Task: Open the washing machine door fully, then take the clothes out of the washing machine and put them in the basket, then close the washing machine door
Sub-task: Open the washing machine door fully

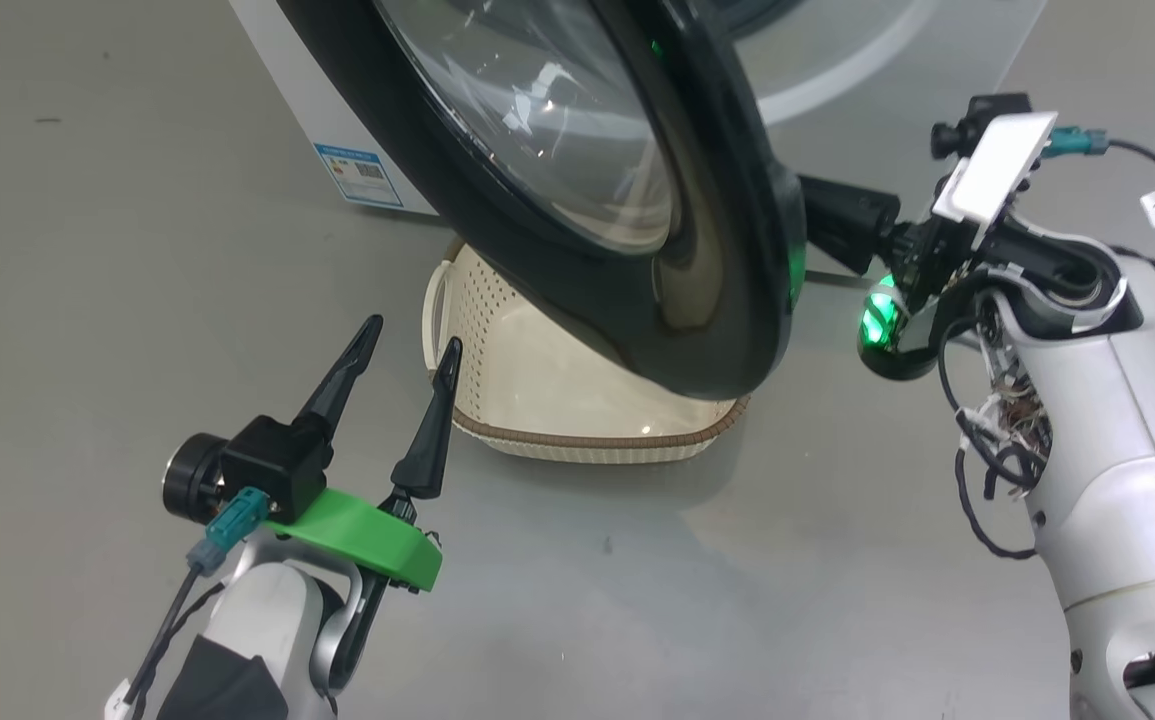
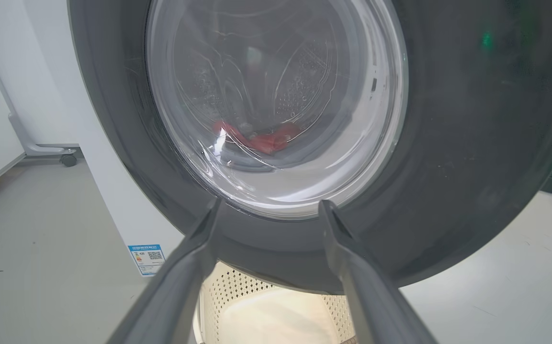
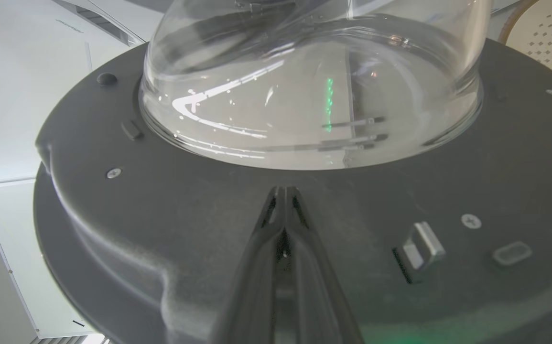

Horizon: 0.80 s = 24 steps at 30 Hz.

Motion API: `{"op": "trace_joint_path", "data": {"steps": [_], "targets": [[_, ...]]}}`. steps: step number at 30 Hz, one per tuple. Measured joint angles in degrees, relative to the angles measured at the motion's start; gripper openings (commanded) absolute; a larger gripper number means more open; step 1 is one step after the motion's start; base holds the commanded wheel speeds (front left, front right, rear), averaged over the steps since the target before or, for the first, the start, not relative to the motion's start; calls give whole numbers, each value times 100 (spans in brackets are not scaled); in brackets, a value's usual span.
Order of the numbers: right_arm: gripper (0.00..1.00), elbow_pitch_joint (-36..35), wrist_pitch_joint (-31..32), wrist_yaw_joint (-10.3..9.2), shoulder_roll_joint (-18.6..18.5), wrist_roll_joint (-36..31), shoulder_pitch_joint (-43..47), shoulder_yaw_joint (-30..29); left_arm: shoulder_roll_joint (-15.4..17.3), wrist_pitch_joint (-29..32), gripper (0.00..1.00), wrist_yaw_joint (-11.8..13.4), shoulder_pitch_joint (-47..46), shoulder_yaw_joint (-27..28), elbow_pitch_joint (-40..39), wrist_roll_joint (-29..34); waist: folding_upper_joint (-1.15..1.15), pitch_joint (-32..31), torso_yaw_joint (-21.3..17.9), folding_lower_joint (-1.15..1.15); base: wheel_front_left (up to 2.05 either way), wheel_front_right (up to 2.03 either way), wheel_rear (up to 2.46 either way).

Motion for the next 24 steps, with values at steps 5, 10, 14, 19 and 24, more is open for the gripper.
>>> {"op": "trace_joint_path", "data": {"steps": [5, 10, 14, 19, 24], "targets": [[0, -197, 76, 5, 22, 57, 264, 88, 1, 0, 100, 0, 145, -5, 55, 0, 0, -205, 31, 0, 0, 0, 0], [0, -352, 103, 48, 44, 96, 530, 199, 1, 0, 100, 0, 210, -22, 144, 21, 0, -384, 91, 0, 0, 0, 0], [0, -472, 124, 49, 76, 140, 748, 300, 1, 0, 100, 0, 270, -67, 191, 35, 0, -498, 170, 0, 0, 0, 0], [0, -605, 123, 49, 99, 145, 970, 449, 2, 0, 100, 0, 304, -90, 225, 35, 0, -602, 304, -1, 0, 0, 0], [0, -703, 107, 49, 108, 174, 1179, 579, 2, 0, 100, 1, 357, -107, 255, 34, 0, -682, 462, -1, 0, 0, 0]]}}
